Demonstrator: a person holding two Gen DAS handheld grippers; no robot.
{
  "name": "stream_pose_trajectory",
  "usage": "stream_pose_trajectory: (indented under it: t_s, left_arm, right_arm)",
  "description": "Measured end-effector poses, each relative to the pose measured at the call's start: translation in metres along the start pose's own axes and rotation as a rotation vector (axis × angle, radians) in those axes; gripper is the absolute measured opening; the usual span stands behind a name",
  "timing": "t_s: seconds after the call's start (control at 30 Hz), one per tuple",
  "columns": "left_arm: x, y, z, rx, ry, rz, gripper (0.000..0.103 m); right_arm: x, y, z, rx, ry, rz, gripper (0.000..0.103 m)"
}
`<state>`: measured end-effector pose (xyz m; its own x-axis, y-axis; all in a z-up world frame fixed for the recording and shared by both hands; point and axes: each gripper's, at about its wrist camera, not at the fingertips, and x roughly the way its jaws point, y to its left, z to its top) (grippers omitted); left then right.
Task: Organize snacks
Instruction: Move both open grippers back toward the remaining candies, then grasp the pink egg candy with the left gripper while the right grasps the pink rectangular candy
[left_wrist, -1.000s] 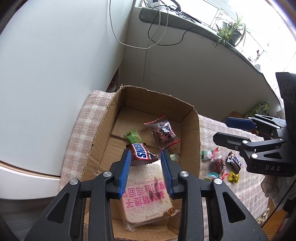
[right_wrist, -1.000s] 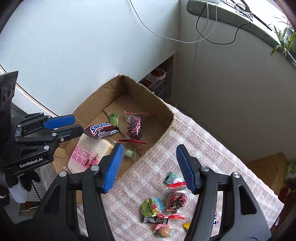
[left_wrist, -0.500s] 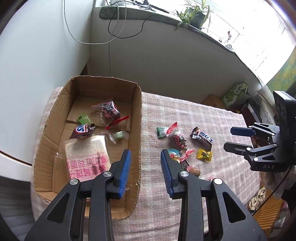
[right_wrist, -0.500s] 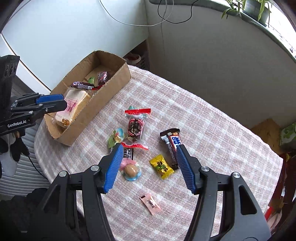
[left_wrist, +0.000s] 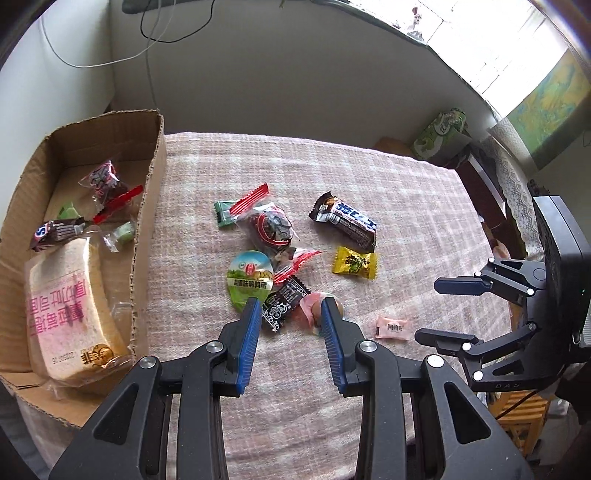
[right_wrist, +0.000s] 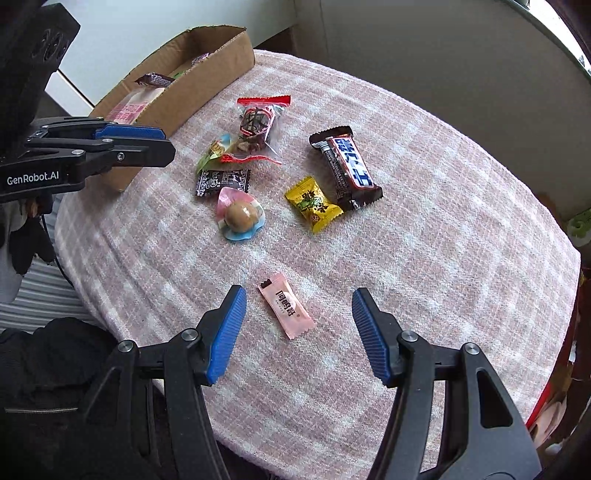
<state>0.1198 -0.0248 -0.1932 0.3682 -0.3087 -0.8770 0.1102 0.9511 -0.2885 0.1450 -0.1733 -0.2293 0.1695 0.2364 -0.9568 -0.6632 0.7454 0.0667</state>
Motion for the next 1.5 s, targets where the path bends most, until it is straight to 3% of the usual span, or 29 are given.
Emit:
stream_pose_trajectory:
  t_s: [0.3,0.53,0.83,0.93,1.03,1.17,1.5]
  left_arm:
    - [0.031,-0.024,-0.010,0.040,0.079,-0.038,0.032]
    - [0.052,-0.039,-0.012,0.098,0.091,-0.001,0.032]
    - [0.069,-0.043,-0.010,0.152,0.085,0.046,0.032]
    - [0.071,-0.047,-0.010,0.193,0.066,0.058,0.032]
    - [0.071,-0.048,-0.012,0.212,0.044,0.058,0.031]
    - [0.071,-0.046,-0.011,0.207,0.031,0.044,0.029]
    - [0.065,-0.042,-0.013,0.170,0.028,0.015,0.028]
  right_arm:
    - [0.018,0.001,-0.009,-0.015,0.028,0.020,0.062]
    - [0.030,0.004,-0.008,-0.037,0.046,0.024,0.052]
    - [0.042,0.013,-0.002,-0.058,0.052,0.012,0.051]
    - [0.047,0.016,-0.003,-0.066,0.061,-0.008,0.043]
    - [0.047,0.019,-0.003,-0.075,0.053,-0.016,0.041]
    - [0.047,0.014,-0.003,-0.054,0.049,-0.029,0.022]
    - [0.042,0.002,-0.005,-0.011,0.036,-0.011,0.021]
